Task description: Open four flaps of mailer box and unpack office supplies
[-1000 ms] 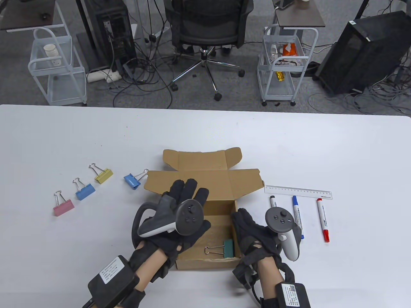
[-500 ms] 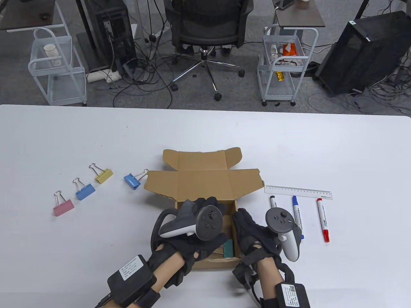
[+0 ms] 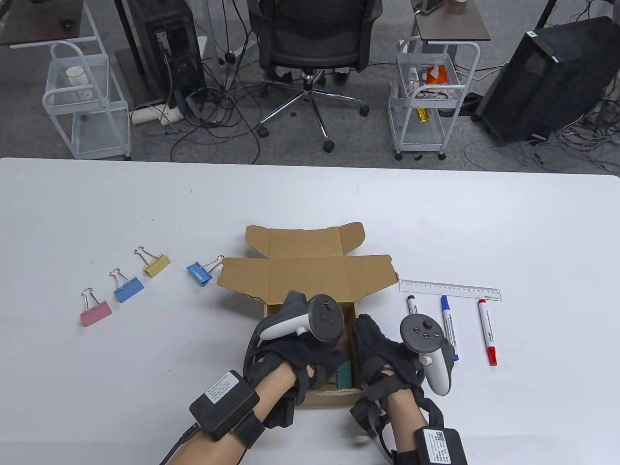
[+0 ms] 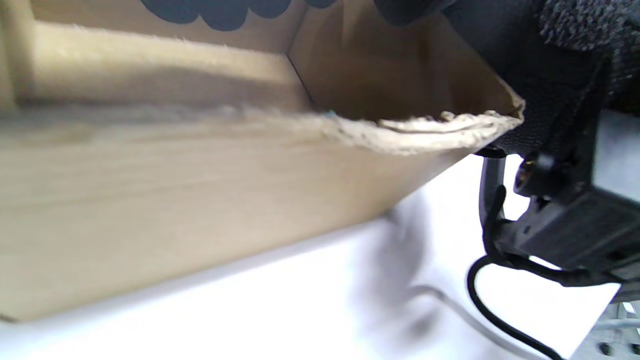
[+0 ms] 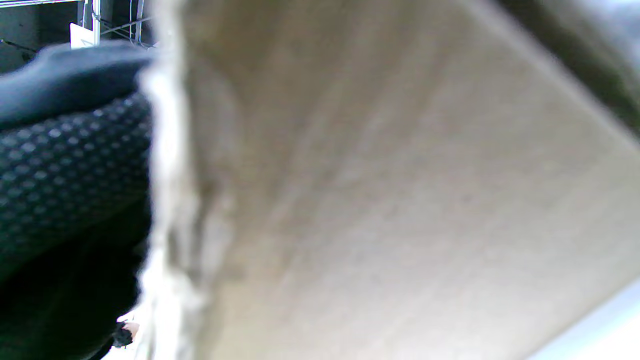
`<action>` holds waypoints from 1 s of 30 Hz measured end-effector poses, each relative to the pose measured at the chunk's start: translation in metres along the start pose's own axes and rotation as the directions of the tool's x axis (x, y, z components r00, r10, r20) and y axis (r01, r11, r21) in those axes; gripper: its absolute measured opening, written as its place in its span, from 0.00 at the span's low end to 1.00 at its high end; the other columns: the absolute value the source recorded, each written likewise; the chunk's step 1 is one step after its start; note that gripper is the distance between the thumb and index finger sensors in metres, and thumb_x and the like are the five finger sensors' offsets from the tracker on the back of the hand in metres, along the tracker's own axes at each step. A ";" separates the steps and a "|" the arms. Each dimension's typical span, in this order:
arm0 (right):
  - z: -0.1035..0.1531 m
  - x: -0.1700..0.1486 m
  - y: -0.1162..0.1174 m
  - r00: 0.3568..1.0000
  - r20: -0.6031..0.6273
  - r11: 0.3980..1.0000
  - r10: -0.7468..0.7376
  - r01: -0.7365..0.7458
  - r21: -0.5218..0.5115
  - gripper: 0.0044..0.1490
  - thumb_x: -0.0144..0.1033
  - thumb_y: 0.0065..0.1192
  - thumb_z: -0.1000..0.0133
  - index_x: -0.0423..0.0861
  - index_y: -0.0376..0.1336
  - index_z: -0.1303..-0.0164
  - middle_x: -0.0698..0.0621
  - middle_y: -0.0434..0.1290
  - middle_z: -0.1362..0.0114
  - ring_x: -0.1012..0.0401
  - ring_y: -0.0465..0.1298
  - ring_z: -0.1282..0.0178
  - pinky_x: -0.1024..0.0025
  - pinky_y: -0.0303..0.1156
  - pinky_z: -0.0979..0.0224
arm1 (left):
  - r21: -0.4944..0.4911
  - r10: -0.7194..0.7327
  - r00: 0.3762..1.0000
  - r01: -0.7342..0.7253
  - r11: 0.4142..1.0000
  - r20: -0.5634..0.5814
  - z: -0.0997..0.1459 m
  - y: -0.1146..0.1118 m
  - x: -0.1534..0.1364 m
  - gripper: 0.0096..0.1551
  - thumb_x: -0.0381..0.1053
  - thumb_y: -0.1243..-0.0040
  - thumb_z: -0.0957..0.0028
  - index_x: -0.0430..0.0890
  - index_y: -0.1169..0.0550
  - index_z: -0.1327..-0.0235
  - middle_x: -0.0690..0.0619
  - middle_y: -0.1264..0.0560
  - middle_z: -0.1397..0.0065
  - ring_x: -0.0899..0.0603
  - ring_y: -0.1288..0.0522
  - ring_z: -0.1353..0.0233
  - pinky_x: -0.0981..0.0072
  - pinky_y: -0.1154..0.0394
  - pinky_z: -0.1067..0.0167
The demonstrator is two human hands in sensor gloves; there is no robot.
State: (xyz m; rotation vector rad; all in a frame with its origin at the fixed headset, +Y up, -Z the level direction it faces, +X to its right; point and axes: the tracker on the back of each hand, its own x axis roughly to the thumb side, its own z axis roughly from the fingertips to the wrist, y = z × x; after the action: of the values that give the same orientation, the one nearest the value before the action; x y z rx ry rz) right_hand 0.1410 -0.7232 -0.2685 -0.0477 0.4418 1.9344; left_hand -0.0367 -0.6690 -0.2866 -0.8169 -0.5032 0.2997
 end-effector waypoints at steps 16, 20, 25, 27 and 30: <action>0.000 0.000 0.001 1.000 0.002 1.000 0.004 -0.004 0.001 0.47 0.50 0.28 0.32 0.27 0.40 0.14 0.23 0.49 0.11 0.25 0.54 0.18 0.29 0.54 0.22 | -0.182 0.089 0.993 -0.103 0.978 -0.082 -0.033 -0.007 -0.007 0.38 0.50 0.59 0.35 0.42 0.53 0.15 0.38 0.57 0.10 0.28 0.50 0.14 0.38 0.45 0.21; -0.001 0.000 0.001 1.000 0.002 1.000 0.004 -0.004 0.002 0.47 0.50 0.28 0.32 0.27 0.40 0.14 0.23 0.49 0.12 0.25 0.54 0.18 0.29 0.54 0.22 | -0.221 -0.001 0.991 -0.030 0.975 -0.137 -0.039 -0.013 -0.003 0.38 0.52 0.58 0.35 0.48 0.53 0.14 0.39 0.57 0.10 0.28 0.50 0.15 0.38 0.44 0.21; -0.001 0.000 0.001 1.000 0.002 1.000 0.005 -0.005 0.003 0.47 0.50 0.28 0.32 0.27 0.40 0.14 0.23 0.49 0.12 0.25 0.54 0.18 0.29 0.54 0.22 | -0.245 -0.057 0.987 0.018 0.969 -0.152 -0.041 -0.017 0.001 0.37 0.53 0.56 0.36 0.49 0.50 0.14 0.40 0.59 0.11 0.29 0.51 0.15 0.38 0.44 0.21; -0.001 0.000 0.001 1.000 0.002 1.000 0.005 -0.005 0.003 0.47 0.50 0.28 0.32 0.27 0.40 0.14 0.23 0.49 0.12 0.25 0.54 0.18 0.29 0.54 0.23 | -0.246 -0.064 0.987 0.025 0.969 -0.151 -0.041 -0.018 0.002 0.37 0.53 0.56 0.36 0.50 0.48 0.14 0.40 0.59 0.12 0.29 0.51 0.15 0.38 0.44 0.21; -0.001 0.000 0.001 1.000 0.001 1.000 0.004 -0.004 0.003 0.47 0.50 0.28 0.32 0.27 0.40 0.14 0.23 0.49 0.12 0.25 0.54 0.18 0.29 0.54 0.22 | -0.253 -0.079 0.987 0.041 0.967 -0.141 -0.040 -0.019 0.004 0.35 0.54 0.54 0.36 0.51 0.44 0.15 0.40 0.58 0.12 0.29 0.51 0.16 0.38 0.44 0.21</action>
State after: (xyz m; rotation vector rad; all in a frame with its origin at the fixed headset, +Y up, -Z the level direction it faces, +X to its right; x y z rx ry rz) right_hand 0.1402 -0.7234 -0.2690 -0.0432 0.4444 1.9379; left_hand -0.0109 -0.7048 -0.2942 -1.0585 -0.4280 0.1178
